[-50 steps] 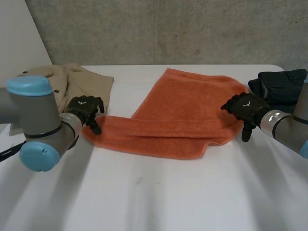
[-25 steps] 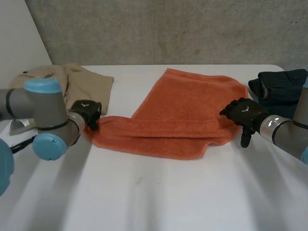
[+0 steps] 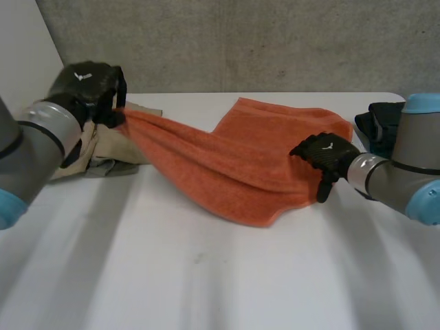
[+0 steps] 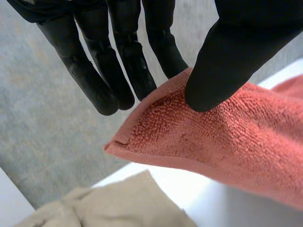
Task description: Fold the laundry.
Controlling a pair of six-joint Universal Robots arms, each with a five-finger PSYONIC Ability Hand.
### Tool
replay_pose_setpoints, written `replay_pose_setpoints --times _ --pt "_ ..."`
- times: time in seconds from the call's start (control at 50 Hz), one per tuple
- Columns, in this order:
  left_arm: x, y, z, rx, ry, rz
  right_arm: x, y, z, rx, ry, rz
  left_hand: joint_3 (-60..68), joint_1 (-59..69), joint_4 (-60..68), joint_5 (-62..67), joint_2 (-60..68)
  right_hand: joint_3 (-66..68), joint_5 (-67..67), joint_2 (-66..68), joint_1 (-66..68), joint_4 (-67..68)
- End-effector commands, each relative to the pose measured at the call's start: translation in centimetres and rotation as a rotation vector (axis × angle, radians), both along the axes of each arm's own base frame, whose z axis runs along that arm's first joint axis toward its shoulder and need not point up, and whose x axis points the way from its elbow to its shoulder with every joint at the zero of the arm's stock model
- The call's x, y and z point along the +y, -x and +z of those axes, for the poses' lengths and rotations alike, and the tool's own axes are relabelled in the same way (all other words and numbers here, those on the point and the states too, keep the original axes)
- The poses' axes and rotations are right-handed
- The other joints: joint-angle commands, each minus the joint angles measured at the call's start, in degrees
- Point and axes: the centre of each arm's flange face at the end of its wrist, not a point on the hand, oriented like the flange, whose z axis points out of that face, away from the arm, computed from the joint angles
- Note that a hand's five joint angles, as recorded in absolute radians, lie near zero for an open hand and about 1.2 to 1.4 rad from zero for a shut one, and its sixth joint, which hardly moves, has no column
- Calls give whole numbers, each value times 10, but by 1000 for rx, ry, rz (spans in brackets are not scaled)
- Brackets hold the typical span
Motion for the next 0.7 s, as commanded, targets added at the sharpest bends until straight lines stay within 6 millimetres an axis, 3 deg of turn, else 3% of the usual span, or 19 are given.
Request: replay_pose_setpoints --times 0.02,0.16,0.22,0.4,0.44,0.56,0.7 --pt "12 0 23 59 29 -27 0 -20 -9 -54 -20 -5 279 132 117 142 114 -20 -27 -18 -27 -20" --pt "21 0 35 104 35 -35 -13 -27 -23 -68 14 -88 279 132 117 142 114 -20 -27 -18 -27 -20" --pt "24 -1 39 121 37 -37 -21 -28 -20 -80 61 -128 279 132 117 142 114 -20 -27 -18 -27 -20" --pt "32 -1 40 123 24 -43 -39 -14 39 -168 209 -244 279 132 117 142 114 32 25 34 25 33" --pt "33 -1 40 127 19 -44 -42 -14 42 -189 216 -224 279 132 117 142 114 29 22 30 22 29" --pt "43 1 45 134 35 -63 -53 -33 22 -216 172 -105 279 132 117 142 114 -20 -27 -18 -27 -20" --pt "49 3 53 152 63 -70 -55 -55 -22 -196 71 -43 279 132 117 142 114 -20 -27 -18 -27 -20"
